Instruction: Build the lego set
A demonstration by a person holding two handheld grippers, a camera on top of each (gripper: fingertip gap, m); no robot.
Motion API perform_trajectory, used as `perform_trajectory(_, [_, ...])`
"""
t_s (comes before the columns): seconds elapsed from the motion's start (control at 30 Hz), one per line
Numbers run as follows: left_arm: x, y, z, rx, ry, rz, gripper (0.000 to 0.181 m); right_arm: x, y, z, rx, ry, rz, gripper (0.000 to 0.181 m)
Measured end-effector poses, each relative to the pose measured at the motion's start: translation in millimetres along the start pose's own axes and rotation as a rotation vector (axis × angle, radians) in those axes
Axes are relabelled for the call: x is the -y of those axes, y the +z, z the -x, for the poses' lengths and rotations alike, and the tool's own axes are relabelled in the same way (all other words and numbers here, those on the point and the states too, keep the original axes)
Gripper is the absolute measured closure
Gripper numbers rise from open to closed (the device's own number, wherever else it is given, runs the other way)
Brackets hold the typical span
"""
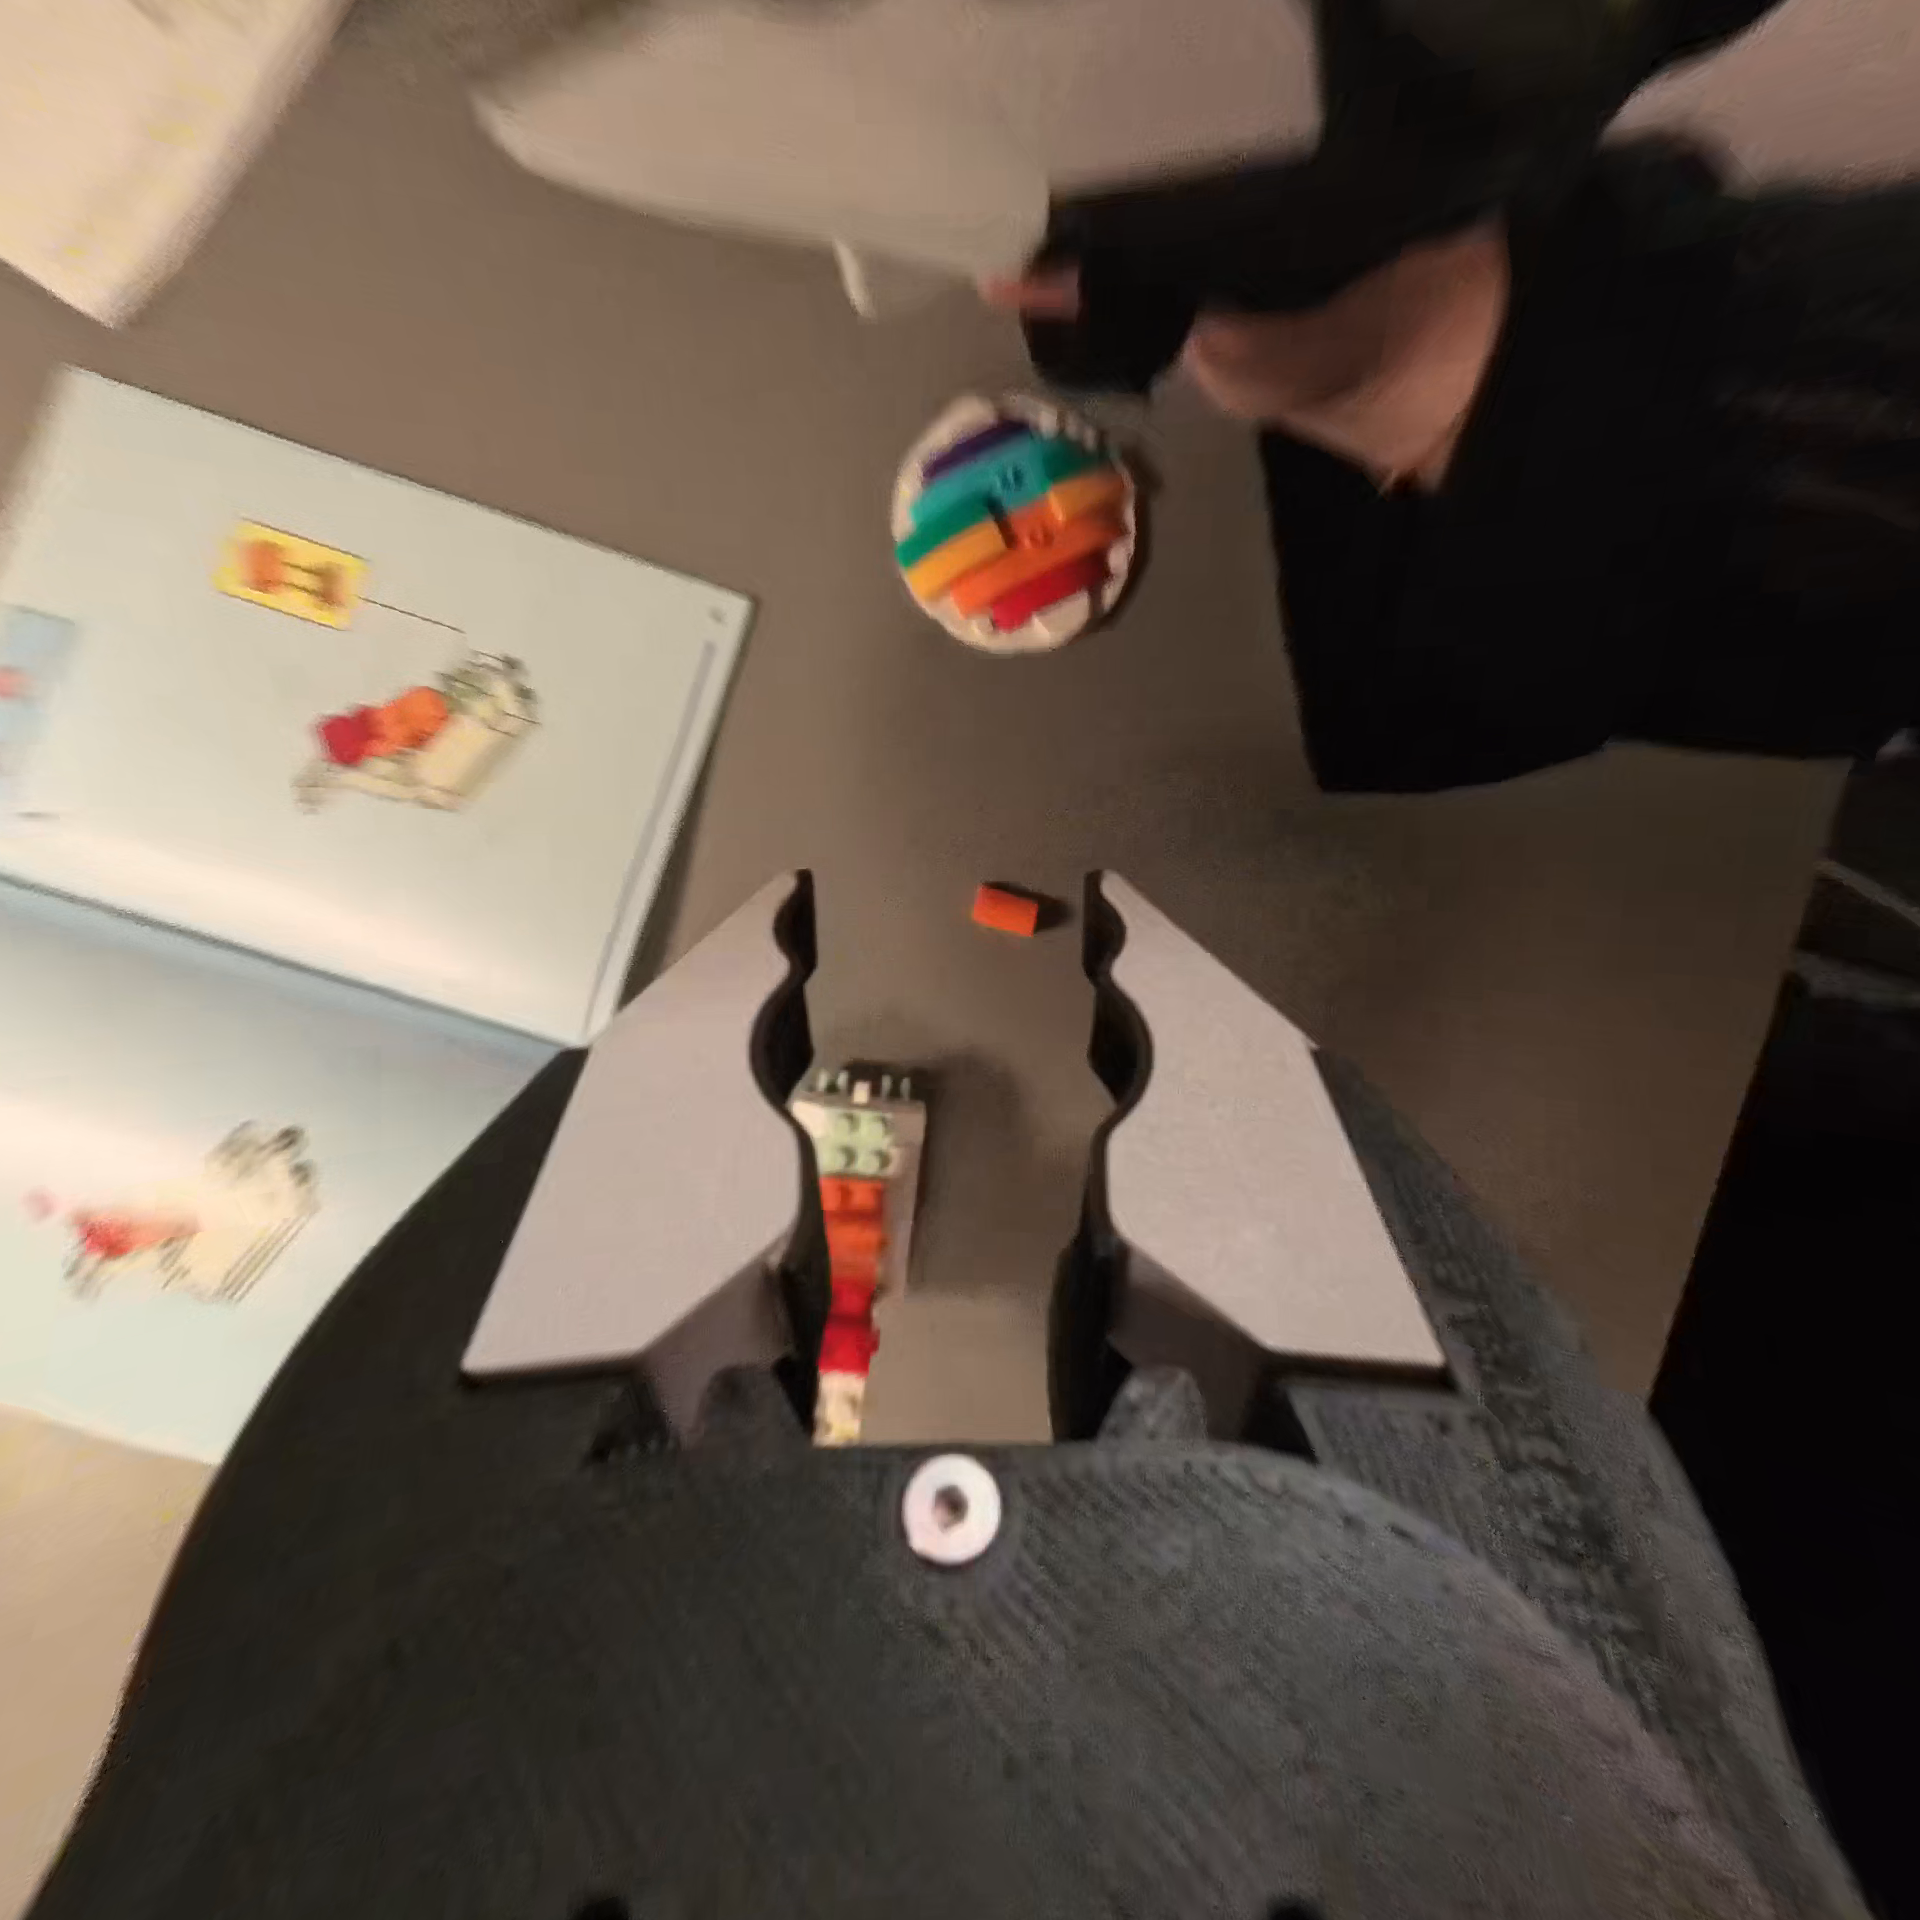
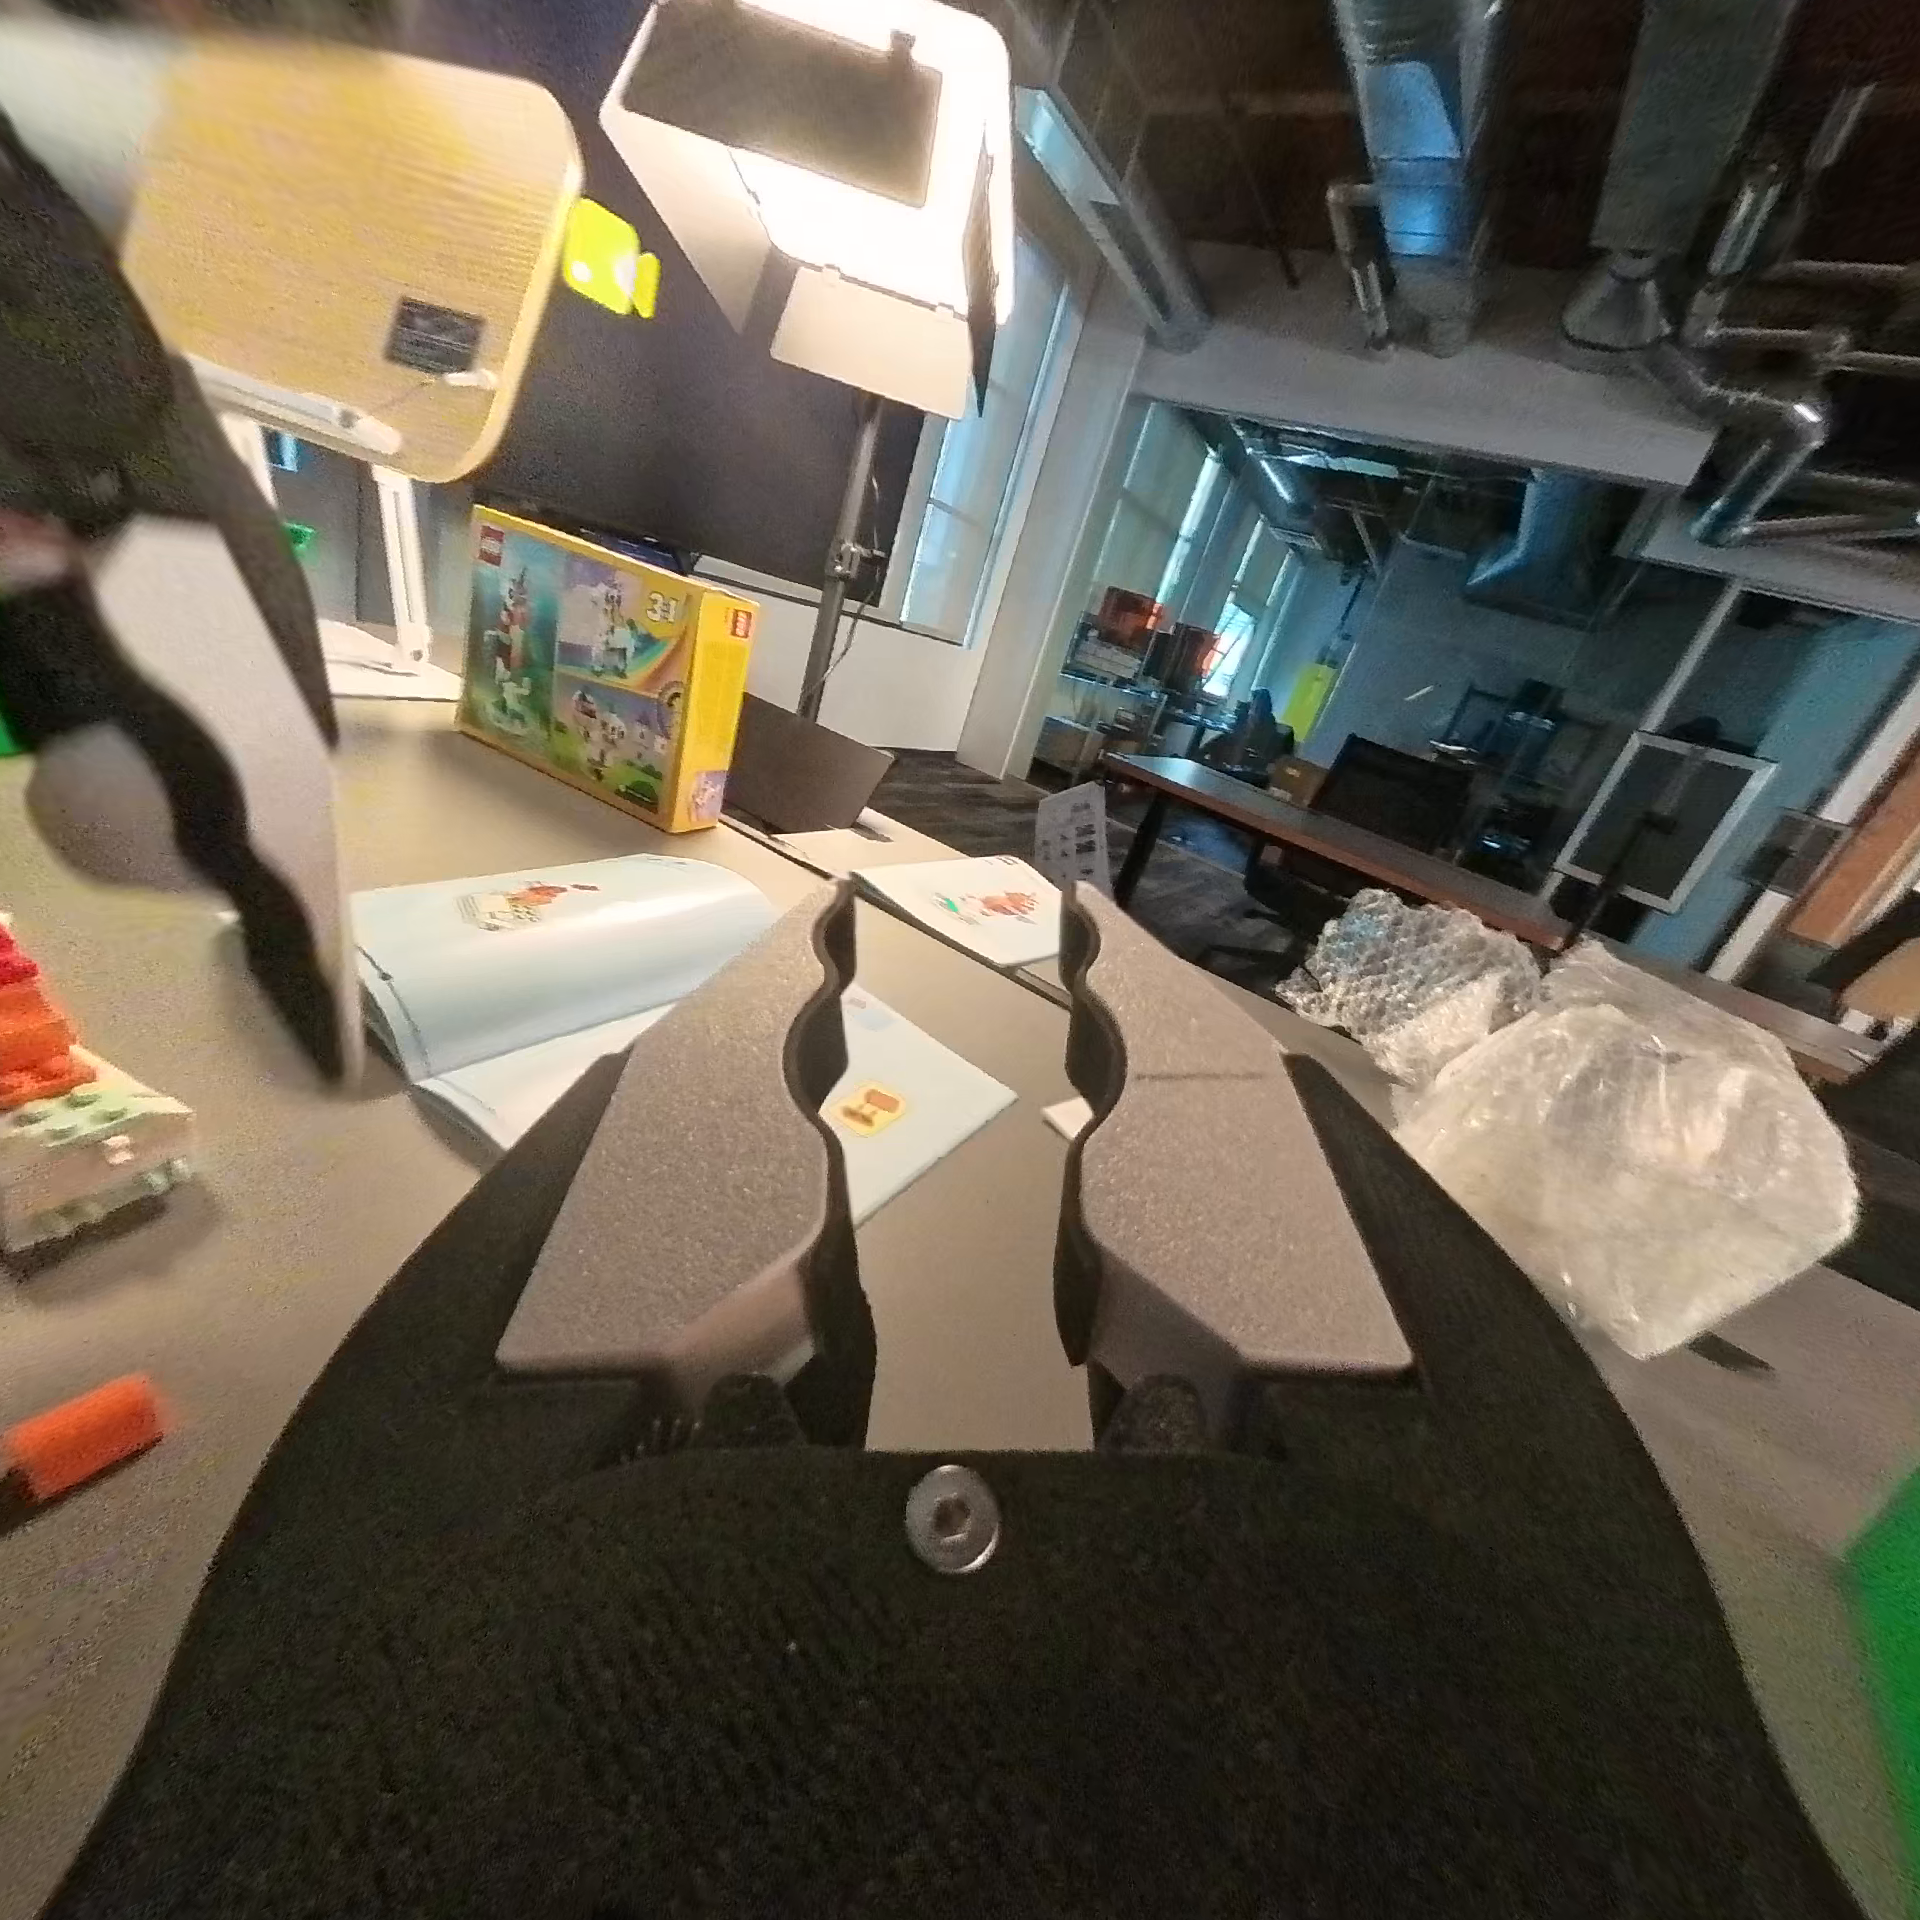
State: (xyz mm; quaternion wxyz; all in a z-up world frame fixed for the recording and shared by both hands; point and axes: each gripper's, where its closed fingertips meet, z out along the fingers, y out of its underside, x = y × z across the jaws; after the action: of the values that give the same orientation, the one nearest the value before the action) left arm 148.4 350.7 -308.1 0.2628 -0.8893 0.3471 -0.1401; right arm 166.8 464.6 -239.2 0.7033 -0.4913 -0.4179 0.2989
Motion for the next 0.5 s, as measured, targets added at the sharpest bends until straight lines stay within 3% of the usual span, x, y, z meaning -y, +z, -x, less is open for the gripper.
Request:
perform_trajectory(0.03, [5, -17, 4, 0.028, -0.008, -0.101, 0.130, 1, 1, 6, 0.038, 0.000, -0.006, 0.144])
perform_trajectory(0.1, [8, -53, 15, 0.099, -0.025, -0.296, 0.130, 2, 3, 33, 0.216, 0.024, -0.004, 0.143])
perform_trajectory(0.2, [-13, -88, 30, 0.165, -0.062, -0.482, 0.123, -4, -1, 81, 0.501, 0.042, 0.068, 0.135])
perform_trajectory(0.33, [-55, -79, 34, 0.079, -0.136, -0.483, 0.104, -7, -12, 123, 0.708, 0.005, 0.133, 0.132])
perform_trajectory(0.5, [-62, -75, 29, -0.009, -0.148, -0.562, 0.094, -15, -29, 172, 0.947, 0.048, 0.329, 0.126])
